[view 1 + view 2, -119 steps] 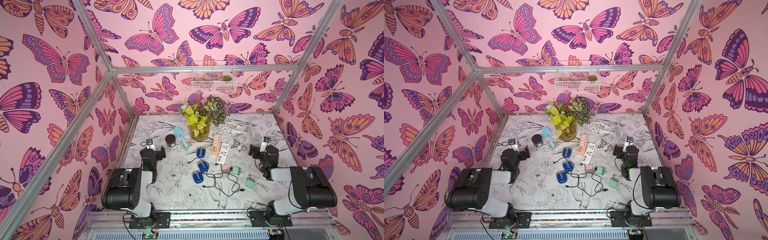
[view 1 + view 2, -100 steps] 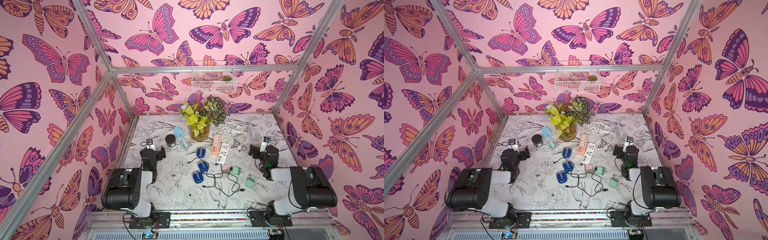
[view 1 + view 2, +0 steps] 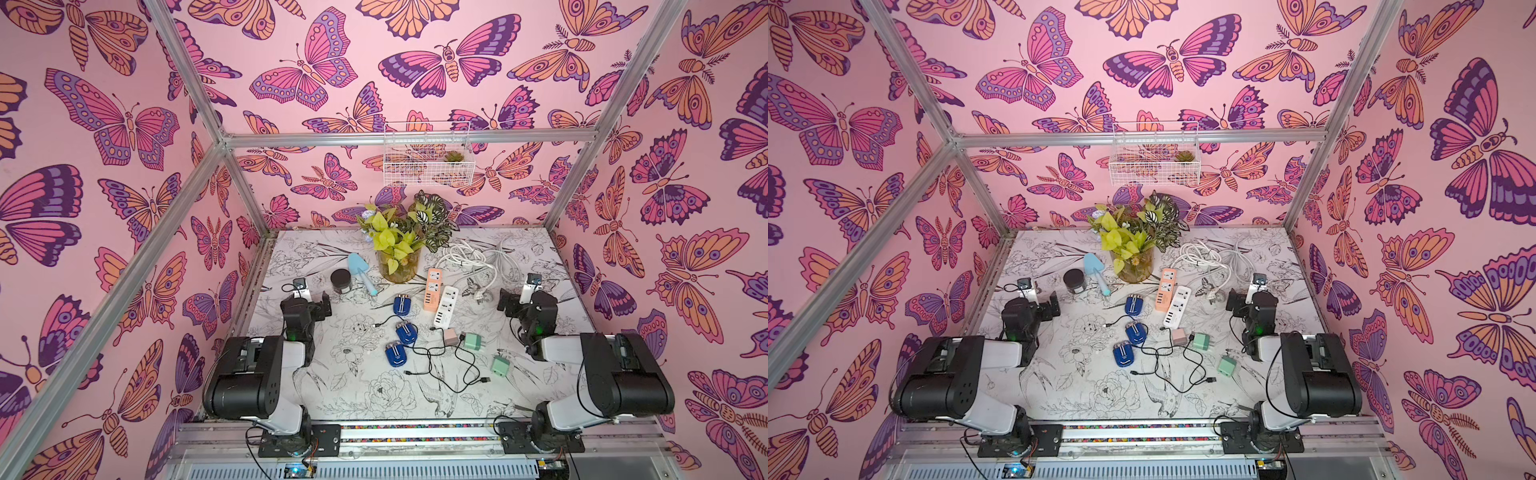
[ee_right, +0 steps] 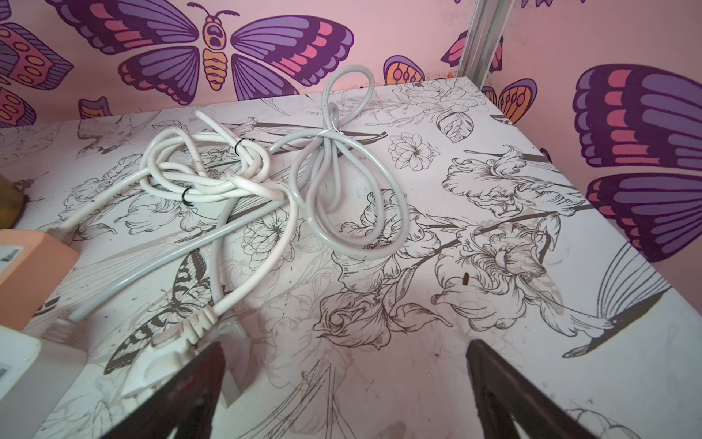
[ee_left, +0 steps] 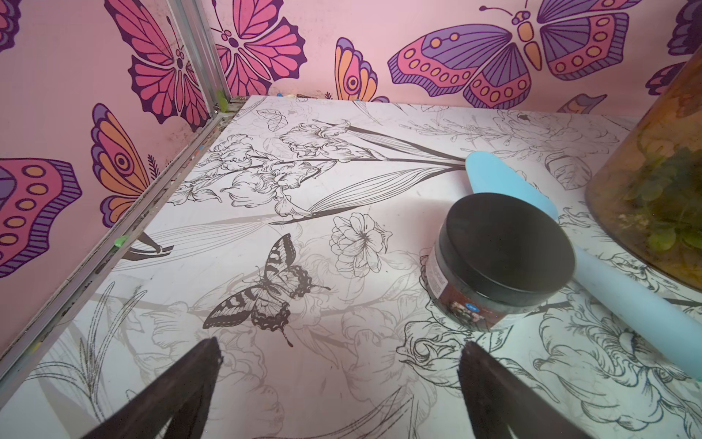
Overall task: Charge the electric shaver
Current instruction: Pick up the charging cable from the center of the board.
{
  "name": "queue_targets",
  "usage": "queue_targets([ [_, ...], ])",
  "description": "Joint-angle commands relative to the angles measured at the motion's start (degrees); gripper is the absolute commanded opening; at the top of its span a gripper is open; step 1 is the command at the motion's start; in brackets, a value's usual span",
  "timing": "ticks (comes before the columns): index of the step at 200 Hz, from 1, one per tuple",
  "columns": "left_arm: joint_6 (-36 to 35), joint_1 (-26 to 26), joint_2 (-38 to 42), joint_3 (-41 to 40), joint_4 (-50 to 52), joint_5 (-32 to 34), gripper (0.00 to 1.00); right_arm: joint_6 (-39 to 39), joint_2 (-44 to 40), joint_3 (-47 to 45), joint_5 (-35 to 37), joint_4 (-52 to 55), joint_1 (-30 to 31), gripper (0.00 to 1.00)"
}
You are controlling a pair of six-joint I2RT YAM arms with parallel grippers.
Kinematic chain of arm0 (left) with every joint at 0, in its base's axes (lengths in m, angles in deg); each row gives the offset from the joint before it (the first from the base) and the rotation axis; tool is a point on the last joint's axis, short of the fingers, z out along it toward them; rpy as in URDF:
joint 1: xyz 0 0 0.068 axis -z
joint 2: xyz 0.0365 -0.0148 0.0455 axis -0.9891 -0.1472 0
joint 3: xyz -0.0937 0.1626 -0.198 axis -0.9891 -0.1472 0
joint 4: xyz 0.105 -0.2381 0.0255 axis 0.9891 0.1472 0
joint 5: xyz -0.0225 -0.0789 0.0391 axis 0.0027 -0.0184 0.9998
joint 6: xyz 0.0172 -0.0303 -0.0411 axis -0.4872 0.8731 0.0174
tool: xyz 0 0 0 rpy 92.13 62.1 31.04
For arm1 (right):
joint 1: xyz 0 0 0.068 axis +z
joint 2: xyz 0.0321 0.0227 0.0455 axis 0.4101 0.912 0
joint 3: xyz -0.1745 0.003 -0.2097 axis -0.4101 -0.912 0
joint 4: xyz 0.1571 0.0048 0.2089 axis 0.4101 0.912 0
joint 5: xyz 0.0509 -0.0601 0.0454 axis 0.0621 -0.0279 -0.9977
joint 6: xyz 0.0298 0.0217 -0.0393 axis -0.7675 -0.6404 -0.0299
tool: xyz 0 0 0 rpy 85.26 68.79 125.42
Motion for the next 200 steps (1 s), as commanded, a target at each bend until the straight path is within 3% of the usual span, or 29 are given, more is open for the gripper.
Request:
queue_targets([
  [1, -0.70, 0.12, -0.17, 0.58, 0.27, -0.59, 1.00, 0.66, -0.56, 1.31, -0.19, 0.79, 0.29, 0.99],
  [27, -1.19, 0.71, 2.18, -0.02, 0.03, 1.69, 1.00, 0.34, -2.09, 1.51, 0.94, 0.42, 0.44, 0.99],
  [41, -2.15, 3.76, 9.34, 1.39, 7.92, 10.07, 0.99, 0.75, -10.19, 8.31, 4.93, 19.22, 1.81, 0.99],
  [52, -3.08, 7.18, 14.53, 3.72, 14.71, 16.05, 1.00, -3.22, -15.89, 15.99, 5.91, 31.00, 2.26, 0.99],
  [69, 0.36, 11.28, 21.59, 9.92, 20.28, 24.75, 1.00, -17.26, -20.09, 28.57, 12.06, 45.24, 3.19, 0.99],
  [77, 10.14, 12.70, 23.89, 15.91, 31.66, 28.89, 1.00, -27.70, -19.54, 35.00, 13.68, 56.69, 3.06, 0.99],
  [87, 28.88, 12.58, 26.89, 23.58, 53.14, 27.01, 1.00, -40.49, -18.26, 41.02, 16.98, 72.34, 3.02, 0.99],
  [95, 42.81, 11.75, 28.08, 25.80, 61.56, 28.42, 1.00, -44.61, -18.05, 39.98, 15.95, 71.70, 2.67, 0.97],
  [99, 49.05, 10.83, 28.44, 25.69, 63.12, 26.84, 1.00, -43.94, -18.25, 38.72, 11.71, 69.27, 1.95, 0.91],
  [107, 54.16, 7.34, 28.45, 25.21, 62.36, 16.54, 1.00, -43.41, -18.44, 37.43, 5.32, 66.79, 1.10, 0.66],
  [115, 56.19, 4.79, 27.01, 26.48, 62.78, 7.67, 1.00, -44.08, -18.24, 38.59, 3.16, 69.60, 1.60, 0.57],
  [125, 56.44, 4.78, 24.49, 30.70, 68.15, 1.77, 1.00, -44.08, -17.36, 41.61, 2.51, 76.56, 3.75, 0.50],
  [145, 56.59, 8.71, 21.28, 36.21, 77.96, -4.89, 1.00, -40.16, -14.81, 48.44, 3.64, 90.60, 9.98, 0.40],
  [166, 58.11, 14.12, 21.56, 35.03, 79.92, -9.46, 0.88, -39.17, -13.20, 49.24, 0.35, 97.79, 15.55, 0.34],
  [200, 61.24, 22.54, 20.94, 32.11, 80.26, -15.62, 0.74, -37.49, -11.15, 45.31, -6.30, 98.65, 25.13, 0.32],
])
